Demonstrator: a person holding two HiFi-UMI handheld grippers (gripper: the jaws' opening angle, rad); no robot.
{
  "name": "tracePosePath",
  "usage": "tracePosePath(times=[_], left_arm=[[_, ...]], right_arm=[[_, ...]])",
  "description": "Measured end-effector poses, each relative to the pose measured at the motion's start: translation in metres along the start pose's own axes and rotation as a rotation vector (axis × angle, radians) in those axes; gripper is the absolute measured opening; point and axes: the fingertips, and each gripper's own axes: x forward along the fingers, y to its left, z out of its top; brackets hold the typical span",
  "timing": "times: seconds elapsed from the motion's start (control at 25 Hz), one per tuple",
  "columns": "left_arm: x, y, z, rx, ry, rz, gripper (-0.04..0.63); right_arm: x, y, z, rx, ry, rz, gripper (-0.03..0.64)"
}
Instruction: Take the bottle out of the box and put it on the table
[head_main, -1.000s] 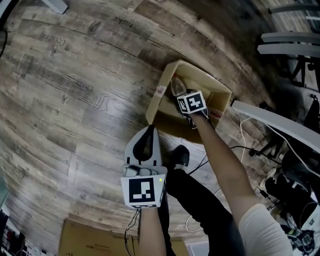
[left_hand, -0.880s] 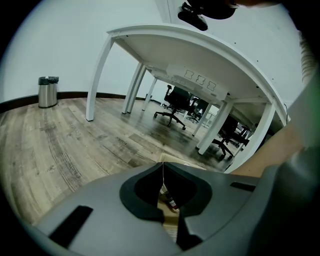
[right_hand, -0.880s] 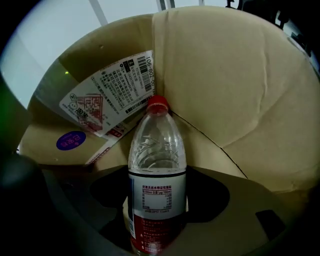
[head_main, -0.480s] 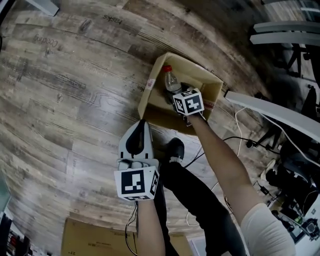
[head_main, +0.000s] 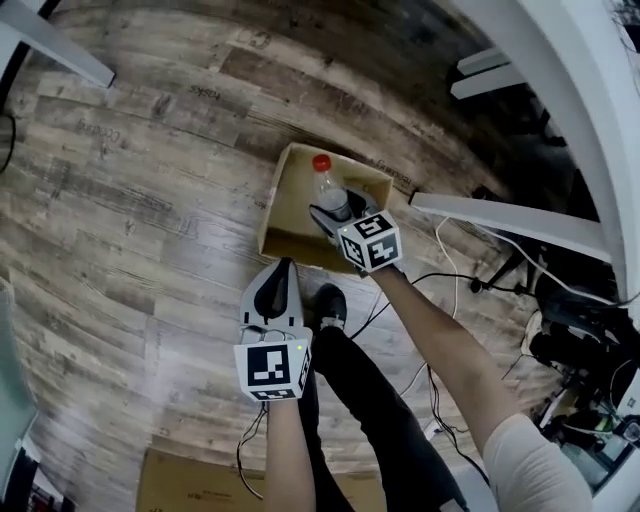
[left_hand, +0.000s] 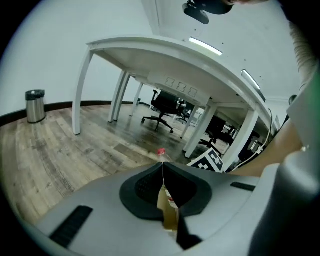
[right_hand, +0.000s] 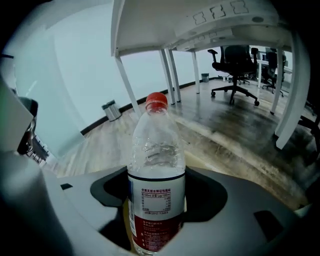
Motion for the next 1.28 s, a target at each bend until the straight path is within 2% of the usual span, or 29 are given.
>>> tracePosePath(times=[0.12,0.24,0.4,0.6,0.84,1.12,1.28], left_arm=[[0.0,-0.02,0.057,0.046,-0.016,-0.019,0.017],[-0.002,-0.034,0.11,0.124,-0.018,-0.052,0.017],[-0.014,-0.064,0.165,0.175,-0.017,-0.079,0.017],[-0.033,-0.108,0.224,0.253,-0.003,-0.152,0.017],[-0.054,-0.177,0.289,0.339,0.032,-0.254,0.017],[-0.064,-0.272,0.392,0.469,-0.005,-0.392,0.017],[-0.059,-0.319,0.441,0.517,-0.014,-0.451,0.017]], right_arm=[[-0.047,0.011,0.039,0.02,-0.051,0.009,0.308],[-0.093,0.028,0.081,0.047,-0.136,0.005,0.308],[-0.166,0.046,0.125,0.066,-0.228,-0.011,0.308],[-0.253,0.067,0.175,0.068,-0.322,-0.055,0.308],[-0.373,0.076,0.242,0.065,-0.432,-0.104,0.308],[-0.497,0.066,0.303,0.028,-0.528,-0.19,0.308],[-0.545,0.057,0.334,0.006,-0.579,-0.176,0.308]])
